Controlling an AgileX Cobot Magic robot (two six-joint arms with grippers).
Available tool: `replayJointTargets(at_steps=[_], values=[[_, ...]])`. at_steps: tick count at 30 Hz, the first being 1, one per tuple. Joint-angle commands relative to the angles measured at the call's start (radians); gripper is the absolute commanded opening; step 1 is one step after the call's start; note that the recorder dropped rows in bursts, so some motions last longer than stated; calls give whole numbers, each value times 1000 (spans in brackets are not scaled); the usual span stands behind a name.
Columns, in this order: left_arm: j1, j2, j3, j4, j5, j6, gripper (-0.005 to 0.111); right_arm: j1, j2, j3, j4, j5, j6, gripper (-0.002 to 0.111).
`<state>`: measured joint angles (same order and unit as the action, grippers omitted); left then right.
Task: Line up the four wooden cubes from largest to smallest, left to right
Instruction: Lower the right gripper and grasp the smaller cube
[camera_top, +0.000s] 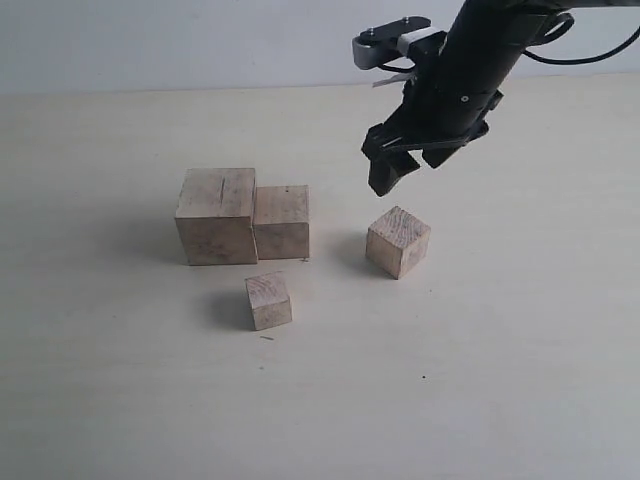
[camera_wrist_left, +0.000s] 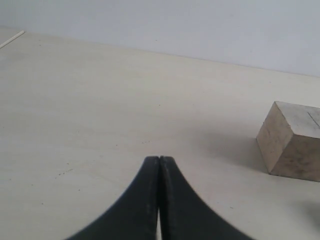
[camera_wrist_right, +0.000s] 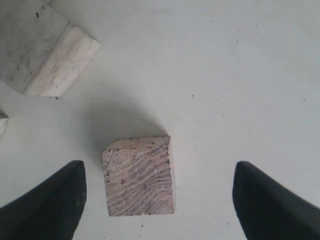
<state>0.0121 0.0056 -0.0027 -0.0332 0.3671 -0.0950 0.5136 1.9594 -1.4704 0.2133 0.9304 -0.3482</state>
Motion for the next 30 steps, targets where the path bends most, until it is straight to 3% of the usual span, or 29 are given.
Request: replayJointTargets(at_steps=[1, 30], values=[[-6, -6, 3, 4, -8, 4, 0, 6, 0, -3, -8, 89, 35, 76], [-6, -6, 3, 4, -8, 4, 0, 33, 153, -1, -60, 89, 8, 75]])
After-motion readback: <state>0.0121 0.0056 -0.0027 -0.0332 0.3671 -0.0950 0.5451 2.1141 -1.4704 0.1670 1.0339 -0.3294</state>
